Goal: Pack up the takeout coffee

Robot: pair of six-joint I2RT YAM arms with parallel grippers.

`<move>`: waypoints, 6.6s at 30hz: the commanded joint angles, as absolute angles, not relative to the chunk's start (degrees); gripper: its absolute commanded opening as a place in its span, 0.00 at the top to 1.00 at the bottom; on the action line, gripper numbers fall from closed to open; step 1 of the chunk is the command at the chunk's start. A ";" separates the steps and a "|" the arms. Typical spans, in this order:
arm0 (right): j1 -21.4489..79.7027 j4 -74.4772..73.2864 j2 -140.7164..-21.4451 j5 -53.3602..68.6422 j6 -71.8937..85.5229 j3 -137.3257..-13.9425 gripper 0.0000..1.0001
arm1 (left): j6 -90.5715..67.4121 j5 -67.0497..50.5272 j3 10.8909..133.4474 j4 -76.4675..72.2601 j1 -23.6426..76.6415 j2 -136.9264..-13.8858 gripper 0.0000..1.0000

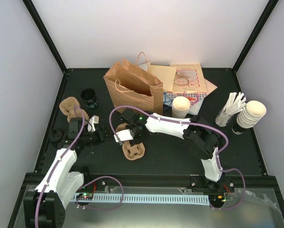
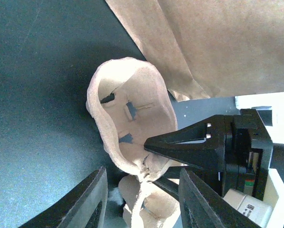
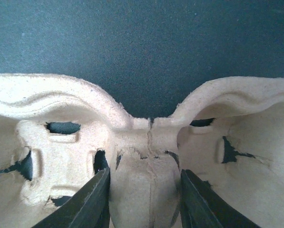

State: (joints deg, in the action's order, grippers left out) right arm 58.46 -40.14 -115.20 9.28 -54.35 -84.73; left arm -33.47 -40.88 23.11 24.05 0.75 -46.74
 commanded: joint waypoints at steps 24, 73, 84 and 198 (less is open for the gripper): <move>59.41 -29.04 -62.75 13.97 -37.73 -61.38 0.64 | -40.08 -38.08 37.69 27.44 4.75 -35.20 0.56; 59.28 -30.58 -25.11 -21.97 -27.06 -49.20 0.66 | -85.67 41.78 89.89 51.94 49.76 -83.79 0.64; 59.33 -37.22 -35.01 -9.79 -26.90 -63.93 0.64 | -61.67 38.04 82.26 46.78 49.48 -73.95 0.98; 72.85 -21.46 -55.75 -7.41 14.62 -42.12 0.58 | -10.71 -0.78 87.01 56.05 50.36 -66.62 0.98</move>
State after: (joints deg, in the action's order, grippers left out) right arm 69.67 -19.88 -55.79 -8.32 14.35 -45.39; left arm -10.15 2.22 86.98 59.05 50.02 -66.52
